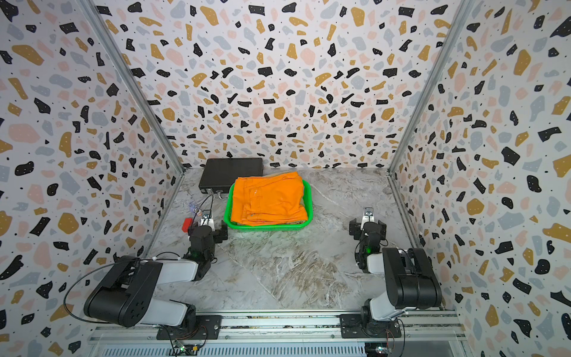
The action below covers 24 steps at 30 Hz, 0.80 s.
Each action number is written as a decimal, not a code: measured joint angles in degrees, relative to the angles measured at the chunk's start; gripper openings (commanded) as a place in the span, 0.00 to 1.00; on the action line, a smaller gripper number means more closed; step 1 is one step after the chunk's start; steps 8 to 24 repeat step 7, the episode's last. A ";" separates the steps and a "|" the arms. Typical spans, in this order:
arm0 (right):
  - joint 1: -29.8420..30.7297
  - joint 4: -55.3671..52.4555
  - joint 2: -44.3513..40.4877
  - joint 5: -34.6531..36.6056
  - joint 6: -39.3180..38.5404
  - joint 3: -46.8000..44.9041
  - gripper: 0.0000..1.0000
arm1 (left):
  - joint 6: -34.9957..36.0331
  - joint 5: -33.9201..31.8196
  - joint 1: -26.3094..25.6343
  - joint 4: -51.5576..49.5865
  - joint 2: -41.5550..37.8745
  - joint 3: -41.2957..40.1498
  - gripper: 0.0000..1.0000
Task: Put the folded long pants in the basket
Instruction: Reset both arms
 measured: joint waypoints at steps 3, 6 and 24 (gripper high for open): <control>0.00 -0.07 0.00 -1.36 0.74 0.00 1.00 | 0.02 -0.35 0.00 0.39 0.00 0.00 1.00; 0.00 -0.07 0.00 -2.03 1.27 0.00 1.00 | -0.02 -0.15 0.52 0.22 0.00 0.00 1.00; 0.00 -0.07 0.00 -2.19 1.36 0.00 1.00 | -0.02 -0.09 0.63 0.17 0.00 0.00 1.00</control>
